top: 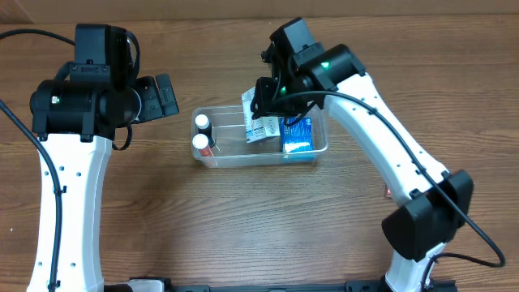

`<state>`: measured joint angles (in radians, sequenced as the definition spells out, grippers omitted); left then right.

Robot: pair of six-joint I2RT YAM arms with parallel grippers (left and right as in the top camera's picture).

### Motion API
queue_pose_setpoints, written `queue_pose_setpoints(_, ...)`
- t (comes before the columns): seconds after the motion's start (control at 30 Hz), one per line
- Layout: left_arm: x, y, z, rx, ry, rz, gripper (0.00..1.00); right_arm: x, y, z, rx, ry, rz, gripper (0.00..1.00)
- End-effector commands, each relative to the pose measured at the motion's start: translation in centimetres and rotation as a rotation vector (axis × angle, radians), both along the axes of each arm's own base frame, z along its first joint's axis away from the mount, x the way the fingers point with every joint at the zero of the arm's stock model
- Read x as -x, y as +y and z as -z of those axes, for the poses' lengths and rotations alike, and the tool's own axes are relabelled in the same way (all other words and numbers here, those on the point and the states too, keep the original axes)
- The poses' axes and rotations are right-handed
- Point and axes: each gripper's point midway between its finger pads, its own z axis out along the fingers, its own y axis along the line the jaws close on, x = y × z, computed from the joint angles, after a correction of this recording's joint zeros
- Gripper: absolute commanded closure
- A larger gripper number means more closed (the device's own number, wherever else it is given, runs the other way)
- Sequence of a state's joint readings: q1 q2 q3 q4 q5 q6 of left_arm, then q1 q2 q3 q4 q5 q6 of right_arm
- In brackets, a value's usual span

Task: Pack container
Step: 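Place the Hansaplast box upright in the container's middle, release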

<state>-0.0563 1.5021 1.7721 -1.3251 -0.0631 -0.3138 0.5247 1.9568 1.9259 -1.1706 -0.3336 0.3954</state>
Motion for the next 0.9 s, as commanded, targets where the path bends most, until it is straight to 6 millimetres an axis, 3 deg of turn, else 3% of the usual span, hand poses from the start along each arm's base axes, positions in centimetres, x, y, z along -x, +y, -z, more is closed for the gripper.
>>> queue_pose_setpoints(0.0, -0.1, -0.1, -0.3, 0.003, -0.005, 0.015, 0.00, -0.6, 0.7, 0.3, -0.027, 0.037, 0.067, 0.64)
queue_pose_setpoints(0.5, -0.1, -0.1, -0.3, 0.003, -0.005, 0.015, 0.00, -0.8, 0.9, 4.6, 0.006, 0.122, 0.107, 0.64)
queue_pose_setpoints(0.87, -0.1, -0.1, -0.3, 0.003, -0.004, 0.015, 0.00, -0.4, 0.6, 5.6, 0.022, 0.146, 0.108, 0.64)
